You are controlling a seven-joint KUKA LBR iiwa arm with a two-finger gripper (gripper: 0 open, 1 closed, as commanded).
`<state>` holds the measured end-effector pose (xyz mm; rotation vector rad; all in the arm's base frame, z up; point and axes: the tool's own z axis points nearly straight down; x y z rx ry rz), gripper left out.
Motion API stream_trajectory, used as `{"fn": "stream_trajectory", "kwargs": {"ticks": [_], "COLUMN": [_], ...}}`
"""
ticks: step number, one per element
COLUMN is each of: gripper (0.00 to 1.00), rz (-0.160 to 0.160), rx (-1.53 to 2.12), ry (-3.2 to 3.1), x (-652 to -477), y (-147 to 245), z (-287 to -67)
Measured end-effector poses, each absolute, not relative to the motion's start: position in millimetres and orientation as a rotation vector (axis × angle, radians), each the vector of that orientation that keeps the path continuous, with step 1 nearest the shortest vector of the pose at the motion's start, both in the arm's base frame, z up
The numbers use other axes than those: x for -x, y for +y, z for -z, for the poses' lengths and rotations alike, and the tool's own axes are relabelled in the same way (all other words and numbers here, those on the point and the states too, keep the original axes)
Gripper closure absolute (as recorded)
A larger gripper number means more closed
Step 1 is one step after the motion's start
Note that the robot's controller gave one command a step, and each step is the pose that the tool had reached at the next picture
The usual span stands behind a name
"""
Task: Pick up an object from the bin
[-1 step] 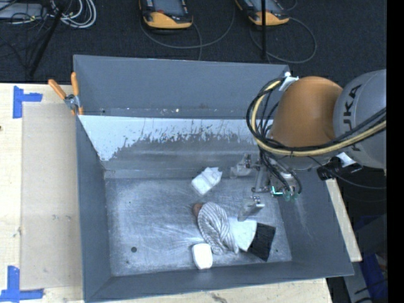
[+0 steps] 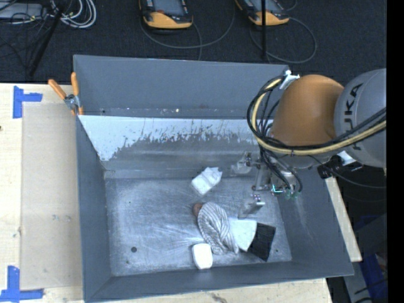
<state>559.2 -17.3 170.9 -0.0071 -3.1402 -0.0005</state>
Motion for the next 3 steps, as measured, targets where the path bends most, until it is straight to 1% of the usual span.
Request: {"fn": "stream_trajectory", "kwargs": {"ticks": [1, 2, 3], "gripper": [1.0, 0.0, 1.0], "rz": [-0.002, 0.001, 0.002], "rx": [-0.241, -0.241, -0.241], "ry": [-3.125, -3.117, -3.123], "x": [-585.2, -583.0, -584.6], "y": [8.6, 9.2, 9.6], "z": [-77.6, -77.6, -77.4]}}
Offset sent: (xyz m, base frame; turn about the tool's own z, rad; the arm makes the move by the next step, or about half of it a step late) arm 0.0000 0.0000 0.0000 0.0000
